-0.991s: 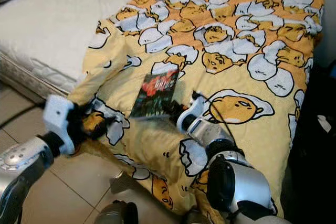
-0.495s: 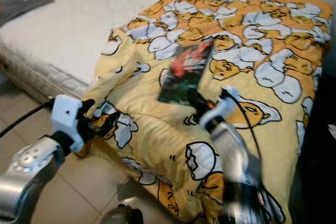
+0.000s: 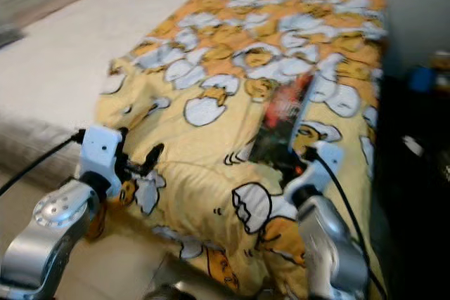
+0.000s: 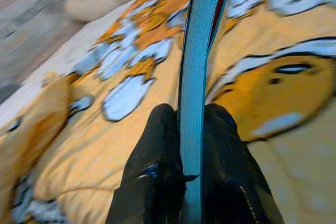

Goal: Clean up the room

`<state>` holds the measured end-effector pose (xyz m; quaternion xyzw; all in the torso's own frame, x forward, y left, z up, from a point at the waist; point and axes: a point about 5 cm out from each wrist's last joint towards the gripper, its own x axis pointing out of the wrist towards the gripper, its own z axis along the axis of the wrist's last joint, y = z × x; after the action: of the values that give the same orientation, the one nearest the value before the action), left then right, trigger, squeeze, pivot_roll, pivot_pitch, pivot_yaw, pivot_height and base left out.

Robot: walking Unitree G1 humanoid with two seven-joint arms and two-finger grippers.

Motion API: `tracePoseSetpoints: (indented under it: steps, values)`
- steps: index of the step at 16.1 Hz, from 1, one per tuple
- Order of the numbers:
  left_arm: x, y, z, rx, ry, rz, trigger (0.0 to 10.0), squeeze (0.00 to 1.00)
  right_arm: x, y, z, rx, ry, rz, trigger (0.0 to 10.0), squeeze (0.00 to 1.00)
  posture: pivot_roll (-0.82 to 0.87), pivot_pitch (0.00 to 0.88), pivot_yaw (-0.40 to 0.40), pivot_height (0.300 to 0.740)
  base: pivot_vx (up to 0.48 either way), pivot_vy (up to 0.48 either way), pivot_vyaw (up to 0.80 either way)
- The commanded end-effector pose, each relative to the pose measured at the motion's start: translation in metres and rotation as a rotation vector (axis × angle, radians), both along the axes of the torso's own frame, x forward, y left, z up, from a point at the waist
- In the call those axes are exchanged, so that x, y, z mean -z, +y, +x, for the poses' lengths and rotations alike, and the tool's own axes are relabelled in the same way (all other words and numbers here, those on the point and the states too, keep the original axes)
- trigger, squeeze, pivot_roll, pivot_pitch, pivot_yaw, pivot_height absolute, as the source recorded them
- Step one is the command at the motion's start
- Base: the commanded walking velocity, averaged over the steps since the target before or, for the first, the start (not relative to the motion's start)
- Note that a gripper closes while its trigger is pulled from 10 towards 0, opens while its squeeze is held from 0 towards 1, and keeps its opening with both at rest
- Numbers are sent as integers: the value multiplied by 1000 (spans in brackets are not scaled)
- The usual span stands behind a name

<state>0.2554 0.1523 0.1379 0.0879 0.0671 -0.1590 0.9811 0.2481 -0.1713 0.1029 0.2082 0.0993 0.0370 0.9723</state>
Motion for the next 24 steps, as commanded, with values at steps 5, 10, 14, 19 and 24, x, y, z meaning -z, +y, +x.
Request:
tracePoseSetpoints:
  steps: [5, 10, 14, 19, 24]
  values:
    - [7, 6, 1, -33, 21, 11, 10000, 0, -10, 11, 1, -2, -14, -51, 10000, 0, -61, 0, 85, 740, 0, 431, -800]
    - [9, 11, 0, -75, 26, 2, 10000, 0, -11, 16, 5, -47, -2, -101, 10000, 0, -46, 0, 63, 740, 0, 430, -800]
    - [11, 17, -6, -117, 36, -10, 10000, 0, -13, 19, 7, -76, -7, -144, 10000, 0, -30, 0, 45, 740, 0, 431, -594]
    - [14, 20, -8, -145, 44, -15, 10000, 0, -13, 21, 9, -93, -20, -303, 10000, 0, -28, 0, 36, 740, 0, 433, 0]
    - [13, 21, -8, -152, 43, -13, 10000, 0, -15, 21, 10, -126, -51, -279, 10000, 0, -26, 0, 42, 740, 0, 431, 0]
